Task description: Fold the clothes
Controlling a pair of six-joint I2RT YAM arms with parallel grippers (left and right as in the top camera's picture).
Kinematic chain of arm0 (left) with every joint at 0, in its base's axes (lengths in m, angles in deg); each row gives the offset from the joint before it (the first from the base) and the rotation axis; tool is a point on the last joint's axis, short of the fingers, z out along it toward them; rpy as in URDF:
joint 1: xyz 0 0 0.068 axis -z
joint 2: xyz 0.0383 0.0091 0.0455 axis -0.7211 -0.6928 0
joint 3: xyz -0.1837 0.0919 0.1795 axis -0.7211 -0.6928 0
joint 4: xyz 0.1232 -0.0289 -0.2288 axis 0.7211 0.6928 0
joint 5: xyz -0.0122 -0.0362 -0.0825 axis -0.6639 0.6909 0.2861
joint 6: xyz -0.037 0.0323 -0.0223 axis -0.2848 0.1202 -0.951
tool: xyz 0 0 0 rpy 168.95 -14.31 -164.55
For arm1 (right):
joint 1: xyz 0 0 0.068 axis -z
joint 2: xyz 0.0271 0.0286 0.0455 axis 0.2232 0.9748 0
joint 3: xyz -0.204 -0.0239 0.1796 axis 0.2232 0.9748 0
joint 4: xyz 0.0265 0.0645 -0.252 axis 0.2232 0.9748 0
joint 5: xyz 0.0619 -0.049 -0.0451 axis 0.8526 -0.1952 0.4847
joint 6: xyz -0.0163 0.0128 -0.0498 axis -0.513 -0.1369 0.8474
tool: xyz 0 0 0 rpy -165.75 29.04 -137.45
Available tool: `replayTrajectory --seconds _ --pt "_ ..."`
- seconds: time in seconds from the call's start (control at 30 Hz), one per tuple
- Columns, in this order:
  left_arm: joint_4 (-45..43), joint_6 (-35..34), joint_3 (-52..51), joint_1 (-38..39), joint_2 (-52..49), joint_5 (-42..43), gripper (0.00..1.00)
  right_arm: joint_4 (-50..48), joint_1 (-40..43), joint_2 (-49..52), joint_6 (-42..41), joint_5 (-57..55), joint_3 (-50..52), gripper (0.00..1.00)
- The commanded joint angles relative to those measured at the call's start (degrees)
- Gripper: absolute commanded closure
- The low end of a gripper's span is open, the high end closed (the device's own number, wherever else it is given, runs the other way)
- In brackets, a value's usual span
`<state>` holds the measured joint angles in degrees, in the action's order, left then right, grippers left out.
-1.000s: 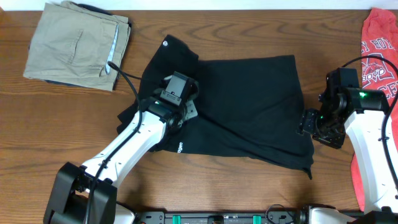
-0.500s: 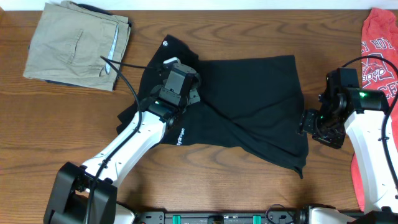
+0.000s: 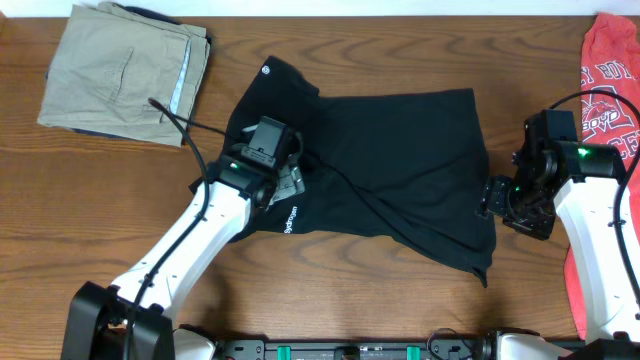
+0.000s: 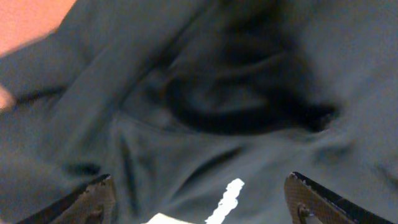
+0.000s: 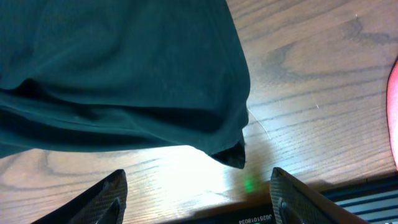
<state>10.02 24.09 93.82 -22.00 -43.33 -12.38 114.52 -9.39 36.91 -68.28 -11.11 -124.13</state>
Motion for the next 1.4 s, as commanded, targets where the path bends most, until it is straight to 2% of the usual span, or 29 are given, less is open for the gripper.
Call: replayTrajectory --seconds 0.0,0.17,0.27,0.47,0.57,0.67,0.7,0.73,0.87,0.97,1.13,1.2,1.27,1.3,1.37 --pt "1.8 2.5 0.4 -1.0 -3.1 3.8 0.12 -0.3 -0.2 -0.3 0.8 0.5 0.1 0.28" --pt "2.7 3.4 0.4 -1.2 -8.8 3.8 0.14 0.0 -0.4 -0.3 0.8 1.9 0.1 0.28" --pt "4.9 2.4 0.4 -2.5 -12.1 3.7 0.25 0.5 -0.9 -0.3 1.1 1.9 0.1 0.28" --pt "8.6 1.7 0.4 -9.0 -18.1 3.2 0.34 0.6 -1.7 -0.3 1.1 1.9 0.1 0.29" --pt "10.7 1.6 0.4 -13.0 -19.1 3.2 0.45 0.6 -2.5 -0.3 1.0 2.2 0.1 0.28" --pt "12.8 1.6 0.4 -17.2 -18.8 3.2 0.5 0.7 -4.0 -0.3 1.0 2.8 0.3 0.23" --pt "13.4 1.6 0.4 -18.8 -18.6 3.2 0.52 0.7 -4.5 -0.3 1.0 2.9 0.5 0.14" --pt "14.1 1.6 0.4 -20.2 -18.5 3.2 0.53 0.7 -5.1 -0.3 1.0 3.1 0.8 0.01" --pt "15.8 1.6 0.4 -24.1 -18.2 3.2 0.53 0.1 -7.5 -0.3 -0.3 3.3 3.4 0.01" --pt "16.2 1.6 0.4 -25.0 -18.2 3.2 0.5 -1.2 -8.7 -0.3 -4.3 3.3 6.8 0.01" --pt "15.6 1.6 0.4 -25.0 -18.2 3.2 0.35 -1.4 -9.2 -1.2 -5.9 6.8 11.8 0.01" --pt "15.3 1.6 0.4 -25.0 -18.2 3.2 0.21 -1.5 -9.3 -2.8 -5.8 9.3 13.2 0.01" --pt "15.1 1.6 0.4 -25.0 -18.2 3.2 0.03 -1.8 -10.4 -6.0 -5.8 12.4 15.5 0.01" --pt "15.1 1.6 0.4 -25.0 -18.2 3.2 0.0 -1.9 -11.1 -7.3 -5.8 13.3 16.4 0.01" --pt "15.1 1.6 0.4 -25.0 -18.2 3.2 0.02 -2.3 -12.8 -10.1 -5.9 15.6 18.7 0.01"
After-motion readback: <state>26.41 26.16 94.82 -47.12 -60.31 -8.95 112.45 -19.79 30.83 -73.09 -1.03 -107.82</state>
